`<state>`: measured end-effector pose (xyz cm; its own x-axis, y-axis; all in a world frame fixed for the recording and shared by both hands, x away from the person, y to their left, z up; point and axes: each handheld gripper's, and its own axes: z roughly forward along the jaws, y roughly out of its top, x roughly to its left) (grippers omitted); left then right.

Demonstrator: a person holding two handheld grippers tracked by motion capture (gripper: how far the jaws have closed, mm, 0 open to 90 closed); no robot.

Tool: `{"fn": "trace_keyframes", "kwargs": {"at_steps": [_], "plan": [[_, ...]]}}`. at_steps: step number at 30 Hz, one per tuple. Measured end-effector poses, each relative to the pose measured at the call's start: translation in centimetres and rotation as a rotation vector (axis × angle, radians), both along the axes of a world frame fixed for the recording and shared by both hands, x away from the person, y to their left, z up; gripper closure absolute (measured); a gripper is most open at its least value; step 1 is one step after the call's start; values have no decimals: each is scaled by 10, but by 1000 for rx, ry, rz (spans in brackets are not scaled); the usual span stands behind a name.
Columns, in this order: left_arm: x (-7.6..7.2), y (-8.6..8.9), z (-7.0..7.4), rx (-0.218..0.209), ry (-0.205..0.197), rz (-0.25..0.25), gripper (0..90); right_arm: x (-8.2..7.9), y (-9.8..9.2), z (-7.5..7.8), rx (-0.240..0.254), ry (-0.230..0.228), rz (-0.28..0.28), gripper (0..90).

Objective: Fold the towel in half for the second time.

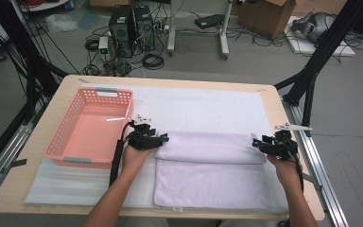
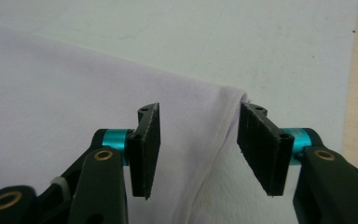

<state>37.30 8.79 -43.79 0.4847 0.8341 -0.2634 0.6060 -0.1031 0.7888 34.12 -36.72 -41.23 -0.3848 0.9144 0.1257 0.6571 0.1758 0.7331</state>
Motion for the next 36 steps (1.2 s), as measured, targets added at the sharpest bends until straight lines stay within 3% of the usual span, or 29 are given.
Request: {"fn": "trace_keyframes", "kwargs": {"at_steps": [5, 8, 10, 12, 14, 19, 22, 28, 32, 36], "plan": [[9, -12, -9, 47, 52, -23, 461, 22, 8, -15, -49, 72, -19, 486], [6, -16, -9, 107, 22, -9, 523, 27, 10, -22, -88, 101, -10, 595], [6, -13, -9, 129, 19, -25, 689, 26, 9, -22, -83, 99, 3, 762], [7, -10, -8, 89, 47, -32, 839, 26, 10, -21, -95, 93, 16, 829], [5, -9, -6, 78, 43, -27, 847, 24, 10, -19, -96, 82, 13, 843], [-2, -2, 8, -4, -6, -27, 854, 12, 5, -10, -50, 20, 13, 849], [-10, 2, 17, -32, -37, -41, 854, 0, 1, -1, -26, -36, 21, 849], [-35, 8, 31, -90, -85, -79, 854, -30, -3, 12, -1, -104, 36, 848], [-58, 13, 32, -129, -99, -93, 852, -52, -5, 16, 14, -137, 48, 848], [-83, 18, 29, -133, -109, -107, 850, -76, -4, 17, 29, -155, 63, 847]]}}
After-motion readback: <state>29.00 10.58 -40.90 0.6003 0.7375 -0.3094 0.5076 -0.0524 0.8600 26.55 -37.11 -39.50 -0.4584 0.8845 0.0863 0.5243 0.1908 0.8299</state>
